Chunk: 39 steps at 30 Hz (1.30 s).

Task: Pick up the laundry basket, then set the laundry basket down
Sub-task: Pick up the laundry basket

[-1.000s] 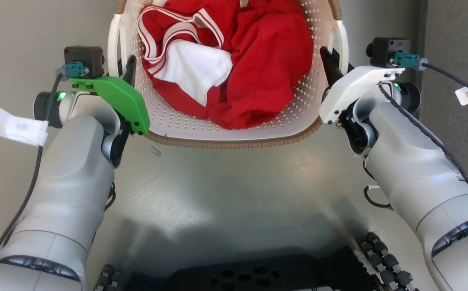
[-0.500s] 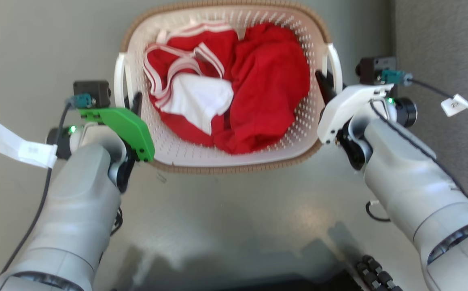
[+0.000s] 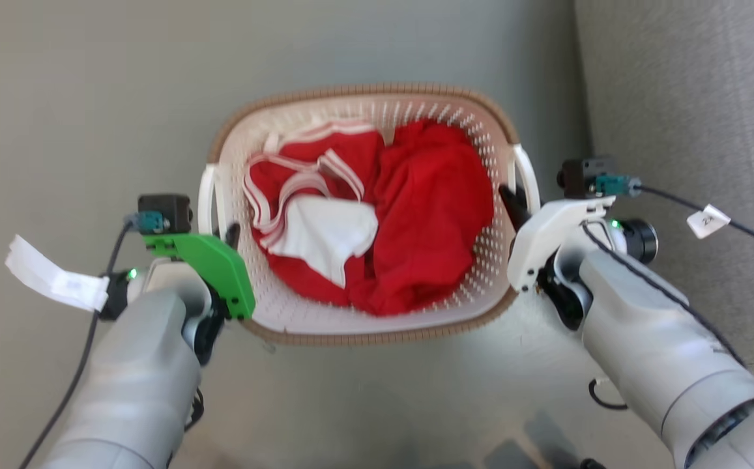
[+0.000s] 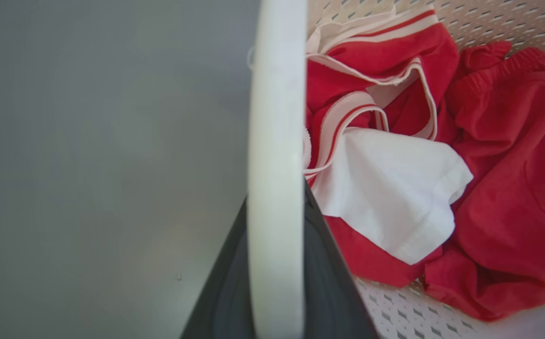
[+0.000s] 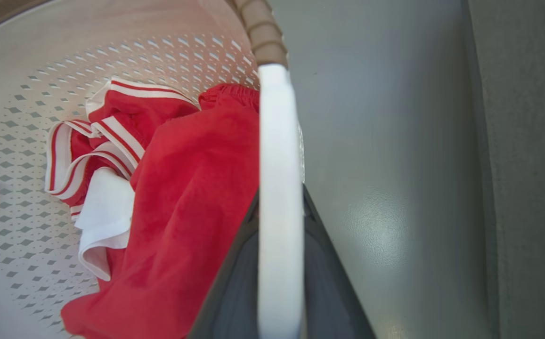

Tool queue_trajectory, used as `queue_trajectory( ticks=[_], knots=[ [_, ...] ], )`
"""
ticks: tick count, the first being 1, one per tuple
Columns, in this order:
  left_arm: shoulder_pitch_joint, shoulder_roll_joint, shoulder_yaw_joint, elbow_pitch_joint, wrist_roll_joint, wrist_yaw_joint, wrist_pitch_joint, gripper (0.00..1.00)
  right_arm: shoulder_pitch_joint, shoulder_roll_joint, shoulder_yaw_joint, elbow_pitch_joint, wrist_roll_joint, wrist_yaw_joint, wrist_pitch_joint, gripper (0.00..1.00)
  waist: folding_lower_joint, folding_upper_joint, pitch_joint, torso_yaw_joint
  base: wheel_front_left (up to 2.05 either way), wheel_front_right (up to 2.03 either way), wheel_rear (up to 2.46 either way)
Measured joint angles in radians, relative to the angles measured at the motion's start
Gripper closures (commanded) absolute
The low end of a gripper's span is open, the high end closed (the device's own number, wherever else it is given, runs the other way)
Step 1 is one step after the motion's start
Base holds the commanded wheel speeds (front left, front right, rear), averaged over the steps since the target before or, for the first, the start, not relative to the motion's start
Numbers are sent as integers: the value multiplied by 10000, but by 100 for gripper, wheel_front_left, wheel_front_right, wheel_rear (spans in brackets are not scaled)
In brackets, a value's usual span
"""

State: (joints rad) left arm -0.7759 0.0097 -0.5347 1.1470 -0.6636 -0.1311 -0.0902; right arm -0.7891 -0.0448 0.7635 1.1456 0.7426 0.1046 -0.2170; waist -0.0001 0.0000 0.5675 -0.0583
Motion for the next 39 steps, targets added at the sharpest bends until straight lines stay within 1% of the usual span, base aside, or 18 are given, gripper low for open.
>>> queue_trajectory(
  ticks=[1, 5, 7, 17, 26, 31, 39],
  knots=[
    [0, 0, 0, 0, 0, 0, 0, 100, 0, 0, 0, 0, 0, 0, 0, 100, 0, 0, 0, 0, 0, 0, 0],
    [422, 0, -259, -44, -286, -2, 391, 100, 336, 0, 148, 58, 194, 12, 399, 100, 0, 0, -568, -54, 0, 0, 0],
    [637, 0, -418, -73, -470, -2, 617, 100, 520, 4, 198, 125, 370, 88, 637, 100, 0, 0, -856, -81, 0, 0, 0],
    [1315, 15, -846, -171, -1037, 0, 1580, 100, 1171, -2, 428, 199, 895, 92, 1657, 100, 0, 0, -2294, -189, 0, 0, 0],
    [1721, 59, -1151, -198, -1446, 6, 2341, 100, 1717, -119, 711, -73, 1411, 86, 2476, 100, 0, 0, -3430, -297, 0, 0, 0],
    [1873, 75, -1164, -199, -1722, 10, 2669, 100, 1792, -155, 882, -150, 1567, 84, 2859, 100, 0, 0, -3861, -351, 0, 0, 0],
    [1902, 81, -1244, -77, -1954, 10, 3112, 100, 1850, -173, 1097, -257, 1866, 82, 3434, 100, 0, 0, -4212, -377, 0, 0, 0]
  ],
)
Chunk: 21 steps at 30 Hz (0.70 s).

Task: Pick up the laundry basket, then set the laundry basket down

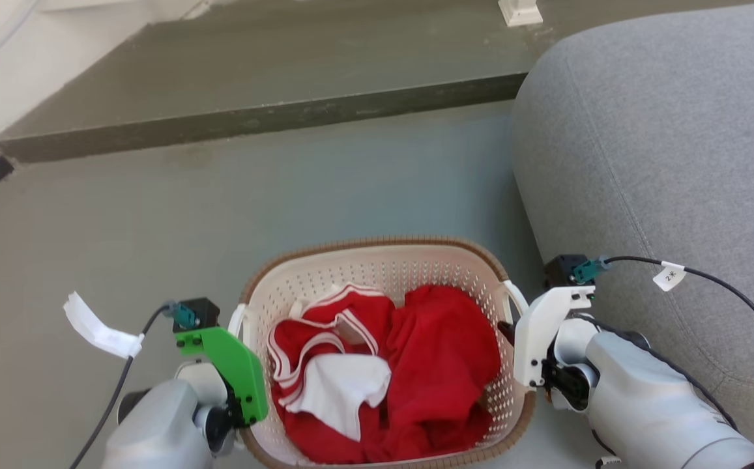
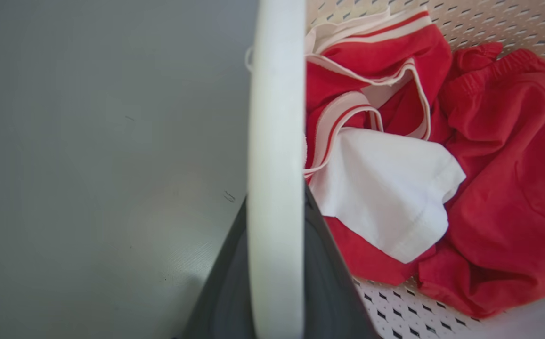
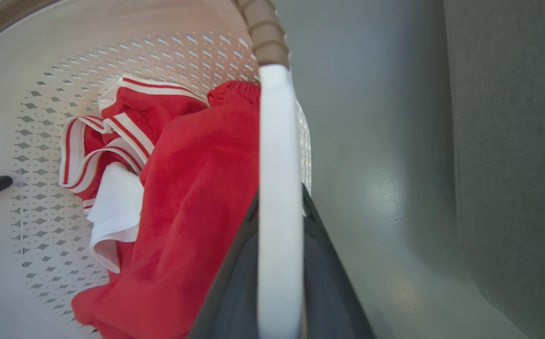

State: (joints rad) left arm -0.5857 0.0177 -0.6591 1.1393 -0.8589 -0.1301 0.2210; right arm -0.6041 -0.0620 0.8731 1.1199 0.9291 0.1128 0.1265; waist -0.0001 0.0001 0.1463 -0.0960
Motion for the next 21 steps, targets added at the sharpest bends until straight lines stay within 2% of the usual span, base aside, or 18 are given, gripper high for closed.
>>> queue_trajectory(
  ticks=[9, 21],
  knots=[
    [509, 8, -230, 54, -343, 35, 422, 100, 479, -8, 176, -42, 360, -2, 522, 100, 0, 0, -497, 11, 0, 0, 0],
    [517, 56, -431, -159, -546, 247, 512, 100, 465, -46, 337, -52, 439, -10, 566, 100, 0, 0, -572, 2, 0, 0, 0]
  ],
)
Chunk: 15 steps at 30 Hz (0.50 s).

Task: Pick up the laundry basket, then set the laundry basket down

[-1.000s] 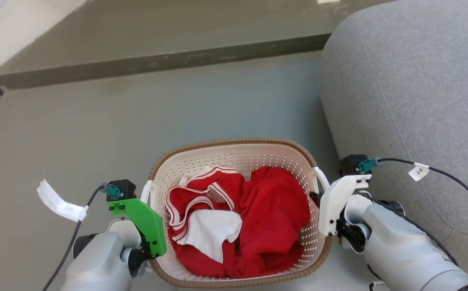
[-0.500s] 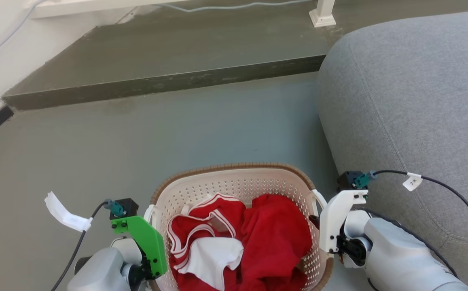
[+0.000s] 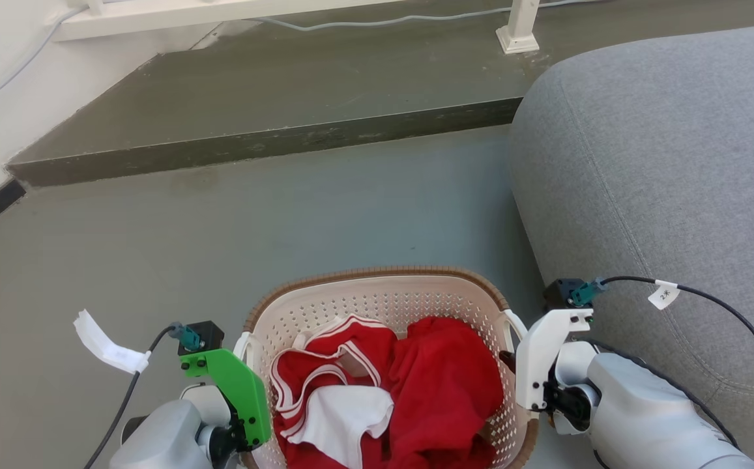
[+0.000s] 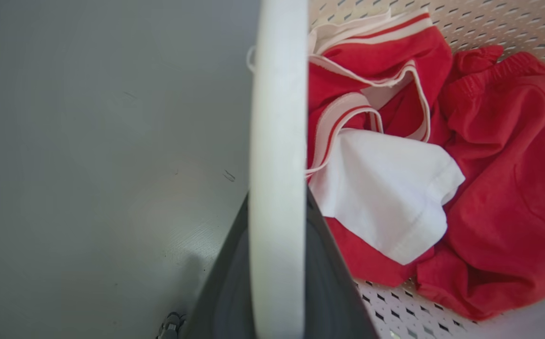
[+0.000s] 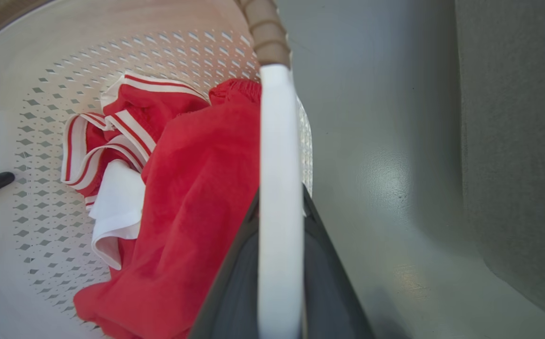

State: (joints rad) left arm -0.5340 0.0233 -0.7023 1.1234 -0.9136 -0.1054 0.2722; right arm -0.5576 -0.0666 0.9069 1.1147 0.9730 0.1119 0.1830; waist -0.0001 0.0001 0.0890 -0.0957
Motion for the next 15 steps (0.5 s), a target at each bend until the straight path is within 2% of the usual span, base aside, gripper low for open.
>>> queue_trajectory(
  ticks=[15],
  knots=[
    [0, 42, -163, -121, -192, 96, -2, 100, -76, -25, 132, 0, 130, -6, -2, 100, 0, 0, 36, 30, 0, 0, 0]
  ],
)
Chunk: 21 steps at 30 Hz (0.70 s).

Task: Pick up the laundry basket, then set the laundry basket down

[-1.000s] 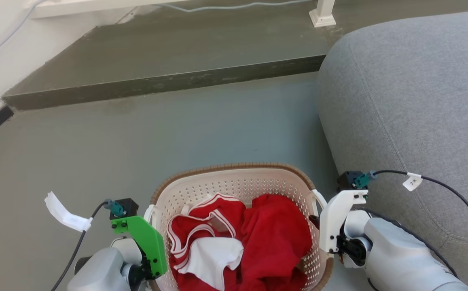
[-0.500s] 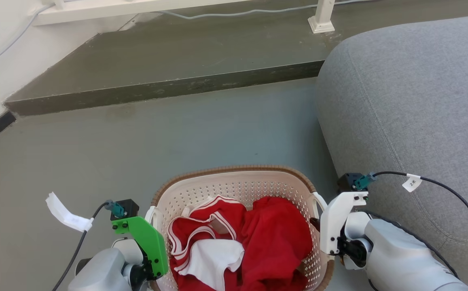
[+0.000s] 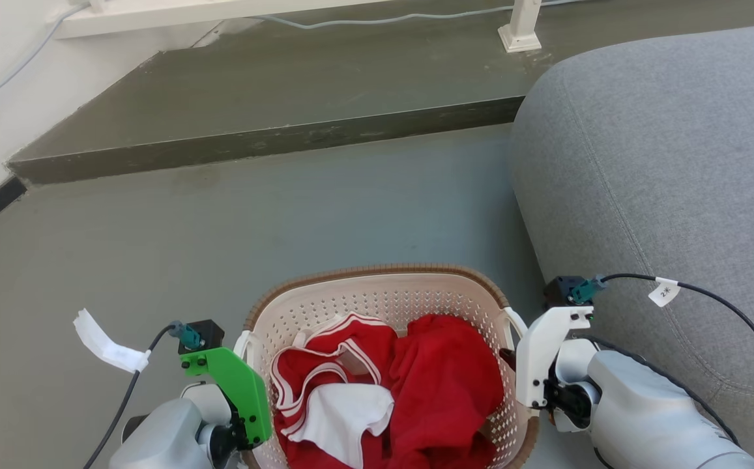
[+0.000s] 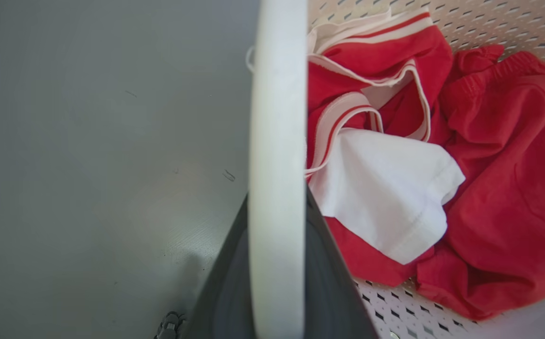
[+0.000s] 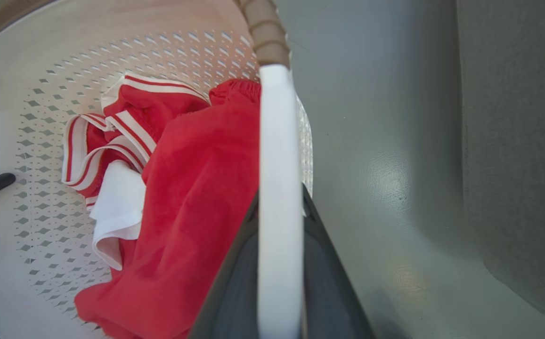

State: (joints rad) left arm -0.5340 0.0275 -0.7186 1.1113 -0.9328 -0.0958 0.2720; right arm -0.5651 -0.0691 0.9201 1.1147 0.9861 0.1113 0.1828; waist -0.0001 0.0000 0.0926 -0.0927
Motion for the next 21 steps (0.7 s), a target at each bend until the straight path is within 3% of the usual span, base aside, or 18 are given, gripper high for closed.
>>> queue_trajectory(
  ticks=[21],
  knots=[
    [-352, 31, -121, -378, -267, 261, -439, 100, -710, -196, 242, -144, 19, 0, -249, 100, 0, 0, 997, -8, 0, 0, 0]
  ],
)
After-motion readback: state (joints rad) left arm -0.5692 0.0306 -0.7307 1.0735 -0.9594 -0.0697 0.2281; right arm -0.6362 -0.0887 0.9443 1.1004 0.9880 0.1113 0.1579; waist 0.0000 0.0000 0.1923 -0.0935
